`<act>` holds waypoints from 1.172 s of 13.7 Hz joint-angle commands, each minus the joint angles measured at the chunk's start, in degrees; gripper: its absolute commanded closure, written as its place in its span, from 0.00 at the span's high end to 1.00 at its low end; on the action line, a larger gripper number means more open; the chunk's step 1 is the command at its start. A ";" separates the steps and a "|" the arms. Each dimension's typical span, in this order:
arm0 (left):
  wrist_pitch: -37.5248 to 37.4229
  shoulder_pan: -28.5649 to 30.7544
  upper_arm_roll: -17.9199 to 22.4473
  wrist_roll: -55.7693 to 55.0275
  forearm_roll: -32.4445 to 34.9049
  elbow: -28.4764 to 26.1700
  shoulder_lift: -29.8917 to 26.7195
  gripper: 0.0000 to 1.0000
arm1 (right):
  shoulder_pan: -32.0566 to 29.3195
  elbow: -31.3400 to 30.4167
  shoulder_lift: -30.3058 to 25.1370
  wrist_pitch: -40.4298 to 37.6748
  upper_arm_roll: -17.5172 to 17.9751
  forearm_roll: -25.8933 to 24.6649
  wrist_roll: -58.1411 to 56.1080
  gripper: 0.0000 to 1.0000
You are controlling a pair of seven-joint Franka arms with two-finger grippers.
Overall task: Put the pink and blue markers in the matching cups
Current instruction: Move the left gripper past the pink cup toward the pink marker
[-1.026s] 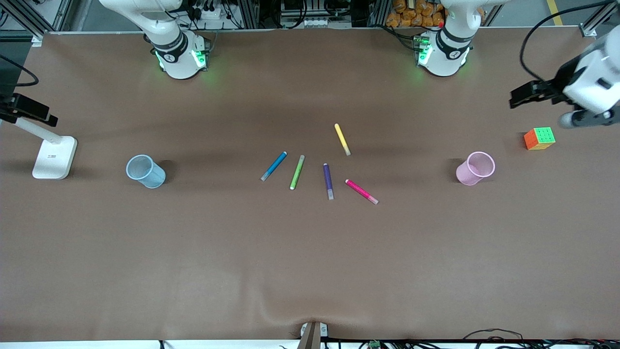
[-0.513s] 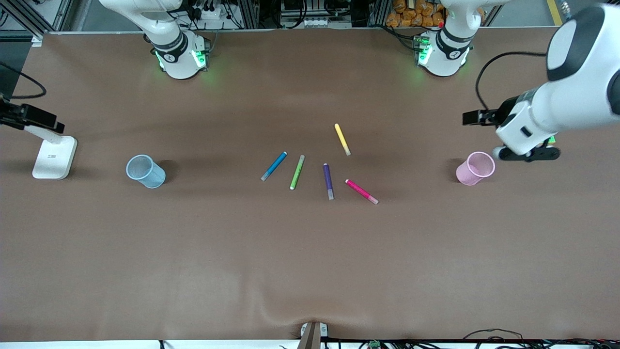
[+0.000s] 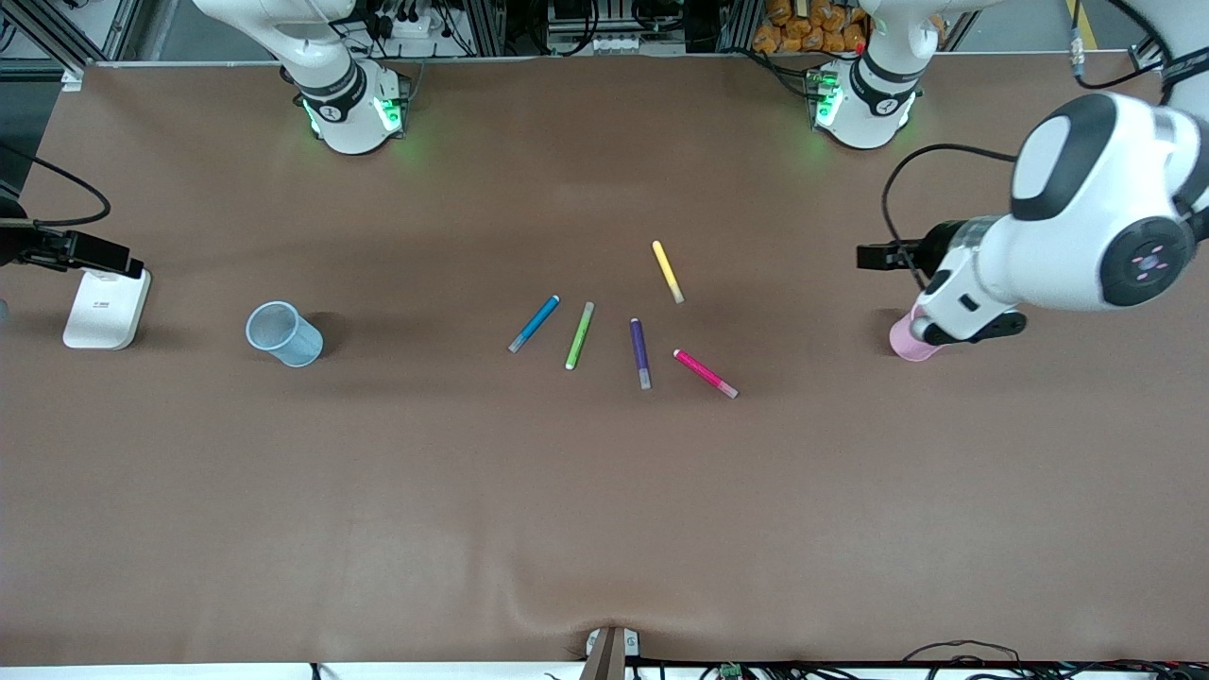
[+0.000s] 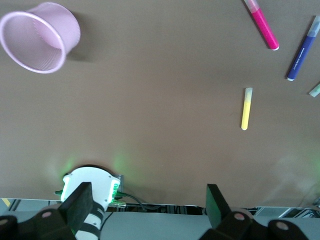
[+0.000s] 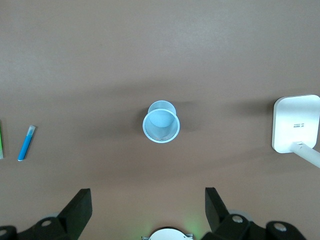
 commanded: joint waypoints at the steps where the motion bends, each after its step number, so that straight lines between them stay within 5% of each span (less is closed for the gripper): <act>1: 1.64 -1.97 -0.10 -5.57 -1.93 0.68 1.85 1.00 | -1.56 0.97 1.13 0.89 0.48 -0.58 0.48 1.00; 16: 16.40 -6.99 -0.01 -21.86 -5.87 0.32 15.29 1.00 | -1.13 0.70 5.27 1.95 0.92 -4.18 1.09 1.00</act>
